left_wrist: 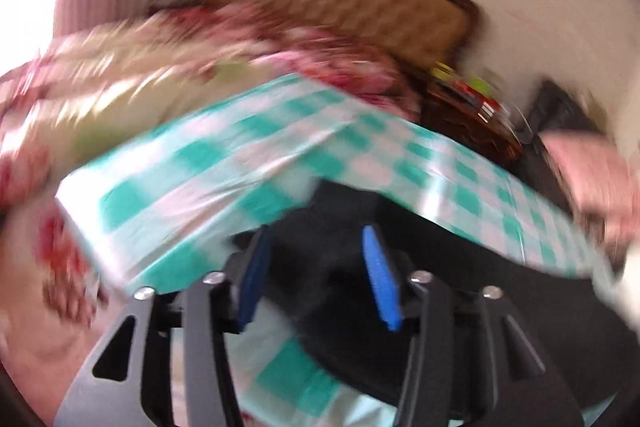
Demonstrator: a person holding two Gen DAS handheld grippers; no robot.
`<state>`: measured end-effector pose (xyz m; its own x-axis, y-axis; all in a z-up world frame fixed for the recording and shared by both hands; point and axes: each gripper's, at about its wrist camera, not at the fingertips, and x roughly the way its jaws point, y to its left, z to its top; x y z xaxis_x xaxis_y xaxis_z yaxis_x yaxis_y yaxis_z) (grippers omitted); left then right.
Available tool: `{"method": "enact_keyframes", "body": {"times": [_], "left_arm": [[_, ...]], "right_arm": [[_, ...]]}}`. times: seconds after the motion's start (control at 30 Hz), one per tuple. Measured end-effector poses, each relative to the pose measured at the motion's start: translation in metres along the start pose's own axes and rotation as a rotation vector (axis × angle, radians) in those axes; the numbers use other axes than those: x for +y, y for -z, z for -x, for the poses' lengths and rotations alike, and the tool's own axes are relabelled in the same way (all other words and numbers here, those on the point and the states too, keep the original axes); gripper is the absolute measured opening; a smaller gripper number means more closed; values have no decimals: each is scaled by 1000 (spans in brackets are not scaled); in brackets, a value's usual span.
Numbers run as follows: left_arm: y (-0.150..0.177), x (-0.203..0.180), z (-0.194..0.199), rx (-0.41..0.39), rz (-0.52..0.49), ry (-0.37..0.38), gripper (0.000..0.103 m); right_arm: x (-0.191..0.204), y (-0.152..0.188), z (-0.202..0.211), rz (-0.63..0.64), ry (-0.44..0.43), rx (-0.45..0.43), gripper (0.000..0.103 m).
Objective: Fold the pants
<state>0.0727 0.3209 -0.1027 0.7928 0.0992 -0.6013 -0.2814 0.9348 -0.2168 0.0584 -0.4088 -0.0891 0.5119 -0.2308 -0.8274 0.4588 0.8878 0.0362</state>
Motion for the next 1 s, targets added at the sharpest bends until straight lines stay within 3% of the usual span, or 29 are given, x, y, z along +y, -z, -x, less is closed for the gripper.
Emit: {"method": "enact_keyframes", "body": {"times": [0.1, 0.17, 0.23, 0.33, 0.4, 0.47, 0.57, 0.67, 0.77, 0.83, 0.9, 1.0], "left_arm": [[8, -41, -21, 35, -156, 65, 63], [17, -57, -53, 144, -222, 18, 64], [17, -53, -78, 210, -203, -58, 59], [9, -57, -71, 189, -167, -72, 64], [8, -63, -67, 156, -200, -141, 67], [7, -73, -64, 129, -217, -191, 66], [1, -93, -55, 112, -190, -94, 54], [4, -140, -48, 79, -243, 12, 46], [14, -175, -43, 95, -257, 107, 40], [21, -189, -40, 102, -261, 146, 39], [27, -198, -39, 113, -267, 171, 39], [35, -205, -40, 133, -285, 187, 39]], "right_arm": [[11, -2, 4, 71, 62, -9, 33], [4, -2, 0, 74, 106, 11, 33], [-14, -1, -5, 27, 121, 45, 33], [-45, 1, -7, -64, 166, 57, 33], [-57, -6, 3, -114, 209, 5, 33], [-37, -19, 20, -62, 114, -77, 33], [22, -35, 27, 66, -15, -104, 33], [109, -47, -3, 204, -196, -52, 33], [171, -53, -61, 269, -200, 36, 33], [193, -55, -91, 324, -130, 51, 33], [199, -55, -110, 318, -92, 38, 33], [192, -57, -111, 260, -116, 40, 33]]}}
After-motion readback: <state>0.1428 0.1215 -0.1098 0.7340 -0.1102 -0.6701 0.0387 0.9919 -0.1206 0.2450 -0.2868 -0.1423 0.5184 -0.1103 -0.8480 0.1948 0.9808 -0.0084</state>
